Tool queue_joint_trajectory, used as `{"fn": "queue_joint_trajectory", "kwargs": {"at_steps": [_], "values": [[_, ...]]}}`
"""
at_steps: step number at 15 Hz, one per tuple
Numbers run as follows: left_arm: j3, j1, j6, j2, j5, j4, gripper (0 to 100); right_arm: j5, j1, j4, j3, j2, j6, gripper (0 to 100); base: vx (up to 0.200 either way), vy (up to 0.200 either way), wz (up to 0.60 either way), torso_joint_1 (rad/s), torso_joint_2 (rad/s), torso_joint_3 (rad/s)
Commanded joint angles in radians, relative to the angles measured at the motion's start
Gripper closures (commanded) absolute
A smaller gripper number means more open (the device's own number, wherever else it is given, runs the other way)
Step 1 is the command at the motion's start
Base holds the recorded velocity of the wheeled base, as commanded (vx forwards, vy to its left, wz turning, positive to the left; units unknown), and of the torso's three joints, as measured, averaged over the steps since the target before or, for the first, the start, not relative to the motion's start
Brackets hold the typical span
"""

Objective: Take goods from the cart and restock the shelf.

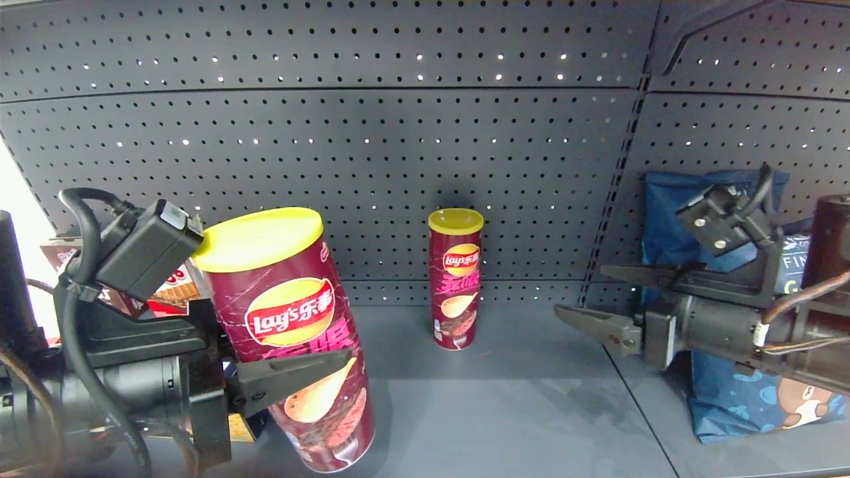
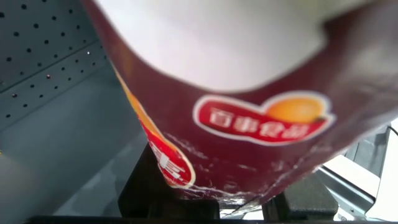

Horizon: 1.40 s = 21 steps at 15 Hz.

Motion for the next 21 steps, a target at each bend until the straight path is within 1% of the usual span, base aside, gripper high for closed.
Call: {"fn": "queue_joint_trajectory", "kwargs": {"at_steps": [1, 3, 4, 6, 7, 8, 9, 13, 17, 21], "values": [[0.002, 0.000, 0.000, 0.015, 0.000, -0.002, 100, 0.010, -0.010, -0.131, -0.017, 0.190, -0.001, 0, 0.000, 0.000, 0.00, 0.000, 0.00, 0.000], [0.002, 0.000, 0.000, 0.017, 0.000, 0.000, 100, 0.079, -0.013, -0.201, -0.054, 0.254, -0.001, 0, 0.000, 0.000, 0.00, 0.000, 0.00, 0.000], [-0.001, 0.002, 0.000, 0.020, 0.000, -0.002, 100, 0.143, -0.028, -0.230, -0.078, 0.286, -0.001, 0, 0.000, 0.000, 0.00, 0.000, 0.00, 0.000], [-0.001, 0.002, 0.000, 0.029, 0.000, -0.003, 100, 0.179, -0.039, -0.261, -0.095, 0.323, -0.001, 0, 0.000, 0.000, 0.00, 0.000, 0.00, 0.000], [-0.004, 0.002, 0.000, 0.040, 0.000, -0.005, 100, 0.237, -0.061, -0.312, -0.106, 0.371, 0.001, 0, 0.000, 0.000, 0.00, 0.000, 0.00, 0.000], [-0.006, 0.002, 0.001, 0.041, 0.000, -0.006, 100, 0.278, -0.071, -0.333, -0.115, 0.394, 0.001, 0, 0.000, 0.000, 0.00, 0.000, 0.00, 0.000], [-0.007, 0.002, 0.001, 0.043, -0.001, -0.005, 100, 0.300, -0.076, -0.348, -0.123, 0.417, 0.001, 0, 0.000, 0.000, 0.00, 0.000, 0.00, 0.000], [-0.004, 0.002, 0.001, 0.049, -0.003, -0.006, 100, 0.314, -0.068, -0.399, -0.194, 0.518, 0.001, 0, 0.000, 0.000, 0.00, 0.000, 0.00, 0.000], [0.000, 0.003, 0.001, 0.047, -0.001, -0.006, 100, 0.383, -0.064, -0.447, -0.243, 0.598, -0.001, 0, 0.000, 0.000, 0.00, 0.000, 0.00, 0.000], [0.000, 0.003, 0.001, 0.047, -0.003, -0.006, 100, 0.404, -0.058, -0.448, -0.266, 0.621, -0.001, 0, 0.000, 0.000, 0.00, 0.000, 0.00, 0.000]]}}
